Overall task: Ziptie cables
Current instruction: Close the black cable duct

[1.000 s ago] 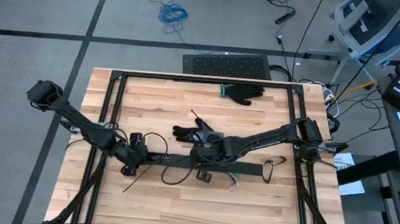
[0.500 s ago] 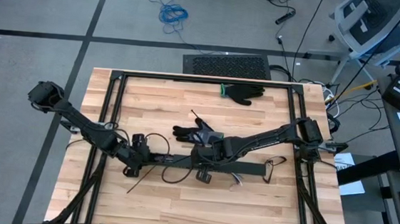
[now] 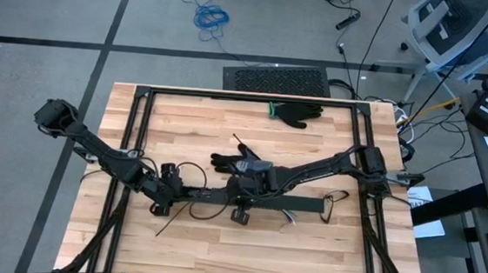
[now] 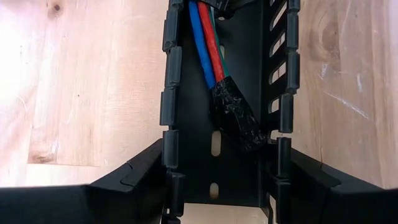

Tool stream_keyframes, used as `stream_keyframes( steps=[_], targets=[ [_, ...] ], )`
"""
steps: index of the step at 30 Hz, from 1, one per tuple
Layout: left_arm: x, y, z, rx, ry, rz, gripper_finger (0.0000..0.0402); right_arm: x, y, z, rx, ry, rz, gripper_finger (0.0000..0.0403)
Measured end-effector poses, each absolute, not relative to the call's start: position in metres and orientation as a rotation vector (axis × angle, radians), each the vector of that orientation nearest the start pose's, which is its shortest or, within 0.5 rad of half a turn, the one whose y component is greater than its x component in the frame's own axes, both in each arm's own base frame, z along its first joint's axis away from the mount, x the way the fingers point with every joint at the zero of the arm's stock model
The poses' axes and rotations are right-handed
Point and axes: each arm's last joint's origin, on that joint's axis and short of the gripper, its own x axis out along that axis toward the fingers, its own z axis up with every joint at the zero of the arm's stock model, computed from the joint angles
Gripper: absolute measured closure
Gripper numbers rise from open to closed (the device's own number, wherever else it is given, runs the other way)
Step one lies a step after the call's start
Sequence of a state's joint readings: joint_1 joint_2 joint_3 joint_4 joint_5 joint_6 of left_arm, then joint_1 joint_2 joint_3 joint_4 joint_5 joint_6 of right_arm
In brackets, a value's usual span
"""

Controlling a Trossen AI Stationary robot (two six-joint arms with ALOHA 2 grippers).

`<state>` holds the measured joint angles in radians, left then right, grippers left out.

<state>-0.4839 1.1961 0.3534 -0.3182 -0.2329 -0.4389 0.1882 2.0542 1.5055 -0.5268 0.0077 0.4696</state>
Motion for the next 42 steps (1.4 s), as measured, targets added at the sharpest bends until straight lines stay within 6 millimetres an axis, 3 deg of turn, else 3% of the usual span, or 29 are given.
stream_keyframes(
  steps=[10,17,19,30,36,42],
  targets=[
    [0.154,-0.074,0.118,0.004,1.088,0.019,0.0166,0.432,0.06,0.175,0.339,1.006,-0.089,0.0403],
    [0.159,-0.076,0.124,0.004,1.072,0.017,0.0166,0.426,0.055,0.207,0.316,0.923,-0.08,0.0402],
    [0.159,-0.076,0.124,0.007,1.065,0.025,0.0166,0.425,0.055,0.209,0.325,0.929,-0.084,0.0397],
    [0.163,-0.074,0.127,-0.127,1.096,0.02,0.0095,0.423,0.063,0.207,0.327,0.947,-0.064,0.0302],
    [0.168,-0.077,0.145,-0.103,1.153,0.037,0.0073,0.423,0.061,0.207,0.299,0.948,-0.053,0.0255],
    [0.17,-0.078,0.161,-0.058,1.205,0.039,0.0072,0.423,0.058,0.207,0.244,0.95,-0.032,0.0236]
  ],
)
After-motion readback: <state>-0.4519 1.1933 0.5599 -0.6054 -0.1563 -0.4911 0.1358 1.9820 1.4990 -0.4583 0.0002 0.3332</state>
